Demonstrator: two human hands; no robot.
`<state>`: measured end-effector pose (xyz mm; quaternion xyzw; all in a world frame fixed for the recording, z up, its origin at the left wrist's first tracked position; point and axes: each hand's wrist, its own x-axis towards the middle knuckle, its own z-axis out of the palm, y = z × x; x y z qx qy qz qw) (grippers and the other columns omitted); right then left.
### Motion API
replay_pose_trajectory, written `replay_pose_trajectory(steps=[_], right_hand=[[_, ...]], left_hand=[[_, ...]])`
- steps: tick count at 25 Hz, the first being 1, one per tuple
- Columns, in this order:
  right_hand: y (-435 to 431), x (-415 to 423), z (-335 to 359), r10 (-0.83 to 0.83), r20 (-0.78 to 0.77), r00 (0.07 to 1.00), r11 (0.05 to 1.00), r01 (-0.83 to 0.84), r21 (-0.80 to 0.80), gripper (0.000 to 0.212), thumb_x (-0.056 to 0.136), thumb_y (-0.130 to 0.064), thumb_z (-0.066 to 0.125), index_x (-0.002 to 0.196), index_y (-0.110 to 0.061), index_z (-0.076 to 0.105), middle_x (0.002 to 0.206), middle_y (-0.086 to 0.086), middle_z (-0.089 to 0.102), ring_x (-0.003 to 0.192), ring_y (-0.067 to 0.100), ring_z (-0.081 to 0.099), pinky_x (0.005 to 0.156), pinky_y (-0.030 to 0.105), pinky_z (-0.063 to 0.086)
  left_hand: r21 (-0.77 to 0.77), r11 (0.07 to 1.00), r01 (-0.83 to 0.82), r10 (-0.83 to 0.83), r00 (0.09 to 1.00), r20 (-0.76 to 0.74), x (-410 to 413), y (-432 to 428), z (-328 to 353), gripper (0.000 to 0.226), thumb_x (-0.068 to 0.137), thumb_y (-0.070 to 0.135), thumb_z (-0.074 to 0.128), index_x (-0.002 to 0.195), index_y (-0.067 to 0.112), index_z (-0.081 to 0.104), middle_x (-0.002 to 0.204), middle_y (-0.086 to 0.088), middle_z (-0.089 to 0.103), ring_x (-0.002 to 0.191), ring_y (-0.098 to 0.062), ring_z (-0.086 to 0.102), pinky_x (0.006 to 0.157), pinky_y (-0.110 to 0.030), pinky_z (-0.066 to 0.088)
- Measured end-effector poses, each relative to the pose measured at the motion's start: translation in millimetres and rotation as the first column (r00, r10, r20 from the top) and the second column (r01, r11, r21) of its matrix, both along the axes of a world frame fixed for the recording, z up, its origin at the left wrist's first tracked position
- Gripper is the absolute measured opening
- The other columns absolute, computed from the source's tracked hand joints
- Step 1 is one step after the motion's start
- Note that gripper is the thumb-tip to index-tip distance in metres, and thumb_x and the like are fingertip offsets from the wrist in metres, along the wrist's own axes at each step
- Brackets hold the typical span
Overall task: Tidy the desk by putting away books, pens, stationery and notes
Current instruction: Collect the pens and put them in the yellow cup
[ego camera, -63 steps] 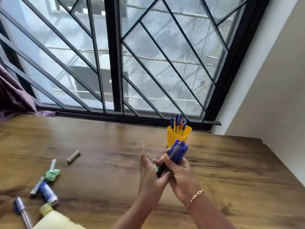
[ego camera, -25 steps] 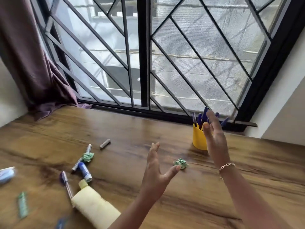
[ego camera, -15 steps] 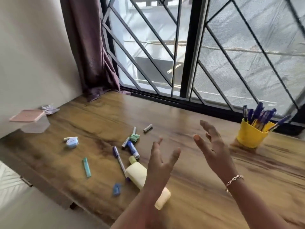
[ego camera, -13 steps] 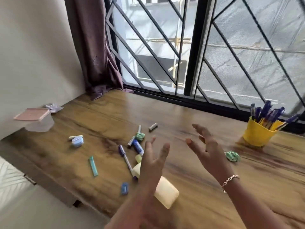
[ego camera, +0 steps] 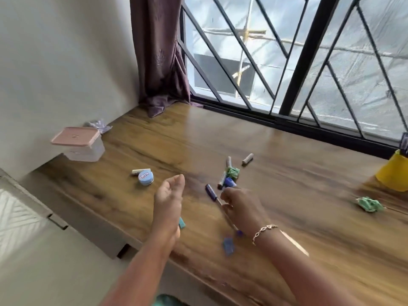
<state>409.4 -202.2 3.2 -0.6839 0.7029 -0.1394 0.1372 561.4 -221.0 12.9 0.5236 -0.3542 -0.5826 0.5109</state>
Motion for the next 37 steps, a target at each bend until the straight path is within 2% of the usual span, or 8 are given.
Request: replay_pose_trajectory(steps=[7, 11, 14, 17, 20, 23, 29, 37], right_hand=[[-19.0, 32.0, -18.6, -0.061, -0.219, 0.974, 0.990, 0.087, 0.111, 0.024, 0.089, -0.001, 0.038, 0.110, -0.007, 0.048, 0.118, 0.014, 0.054, 0.109, 0.030, 0.056, 0.081, 0.037, 0.044], [-26.0, 36.9, -22.6, -0.120, -0.208, 0.971, 0.984, 0.144, 0.104, 0.036, 0.088, 0.001, 0.038, 0.123, -0.006, 0.041, 0.119, 0.015, 0.056, 0.110, 0.030, 0.056, 0.082, 0.037, 0.045], [-29.5, 33.2, -18.2, -0.146, -0.046, 0.988, 0.980, 0.151, 0.132, 0.035, 0.085, -0.006, 0.049, 0.120, -0.007, 0.048, 0.114, 0.011, 0.061, 0.109, 0.027, 0.055, 0.081, 0.031, 0.043], [-32.3, 22.0, -1.0, -0.201, 0.210, 0.957, 0.976, 0.177, 0.126, 0.024, 0.079, -0.008, 0.059, 0.102, -0.011, 0.065, 0.085, 0.002, 0.061, 0.083, 0.018, 0.054, 0.063, 0.025, 0.039], [-32.3, 5.9, 11.1, -0.228, 0.478, 0.848, 0.973, 0.183, 0.140, 0.018, 0.072, 0.000, 0.063, 0.073, -0.018, 0.064, 0.062, -0.005, 0.051, 0.060, 0.013, 0.046, 0.064, 0.026, 0.038], [-22.1, -13.2, 20.1, -0.233, 0.672, 0.703, 0.971, 0.205, 0.122, 0.031, 0.069, 0.007, 0.062, 0.061, -0.022, 0.057, 0.061, 0.001, 0.055, 0.057, 0.016, 0.048, 0.064, 0.035, 0.042], [15.7, -77.5, 46.9, -0.192, 0.808, 0.557, 0.959, 0.280, 0.035, 0.028, 0.076, 0.016, 0.057, 0.069, -0.011, 0.054, 0.066, 0.008, 0.051, 0.058, 0.013, 0.048, 0.050, 0.014, 0.049], [79.4, -203.8, 64.1, -0.289, 0.818, 0.498, 0.828, 0.559, -0.047, 0.024, 0.076, 0.013, 0.061, 0.077, -0.010, 0.055, 0.068, 0.007, 0.054, 0.061, 0.016, 0.053, 0.057, 0.021, 0.053]], left_hand=[[0.120, 0.988, 0.095, -0.101, 0.994, 0.038, 15.1, -1.3, -11.6, 0.008, 0.094, 0.023, 0.051, 0.091, 0.018, 0.058, 0.095, 0.001, 0.061, 0.097, -0.012, 0.056, 0.095, -0.035, 0.041], [0.157, 0.979, 0.129, -0.140, 0.988, 0.061, 17.0, -2.2, -13.7, 0.008, 0.094, 0.020, 0.052, 0.089, 0.020, 0.057, 0.100, -0.003, 0.060, 0.097, -0.014, 0.054, 0.096, -0.036, 0.042], [0.148, 0.979, 0.141, -0.152, 0.986, 0.062, 14.9, -4.5, -13.0, 0.009, 0.094, 0.019, 0.051, 0.089, 0.020, 0.057, 0.098, -0.001, 0.060, 0.096, -0.013, 0.054, 0.094, -0.035, 0.042], [0.106, 0.982, 0.157, -0.165, 0.984, 0.068, 5.3, -7.6, -7.3, 0.009, 0.095, 0.018, 0.049, 0.093, 0.021, 0.057, 0.100, 0.000, 0.060, 0.094, -0.012, 0.053, 0.088, -0.032, 0.043], [0.051, 0.979, 0.196, -0.198, 0.979, 0.055, -14.8, -9.3, 2.8, 0.014, 0.096, 0.017, 0.048, 0.107, 0.016, 0.056, 0.105, -0.001, 0.060, 0.095, -0.011, 0.053, 0.084, -0.028, 0.044], [0.011, 0.974, 0.228, -0.228, 0.973, 0.026, -40.5, -9.3, 11.6, 0.019, 0.096, 0.016, 0.046, 0.114, 0.011, 0.054, 0.109, -0.003, 0.060, 0.099, -0.012, 0.054, 0.083, -0.025, 0.044], [-0.029, 0.929, 0.368, -0.368, 0.930, 0.018, -108.7, 10.6, 29.2, 0.026, 0.097, 0.017, 0.047, 0.121, 0.011, 0.053, 0.119, -0.005, 0.060, 0.112, -0.013, 0.054, 0.104, -0.035, 0.041], [-0.152, 0.775, 0.613, -0.591, 0.789, 0.169, -221.4, 45.0, 41.8, 0.040, 0.091, 0.014, 0.055, 0.130, 0.010, 0.047, 0.128, -0.008, 0.054, 0.123, -0.018, 0.049, 0.104, -0.029, 0.040]])
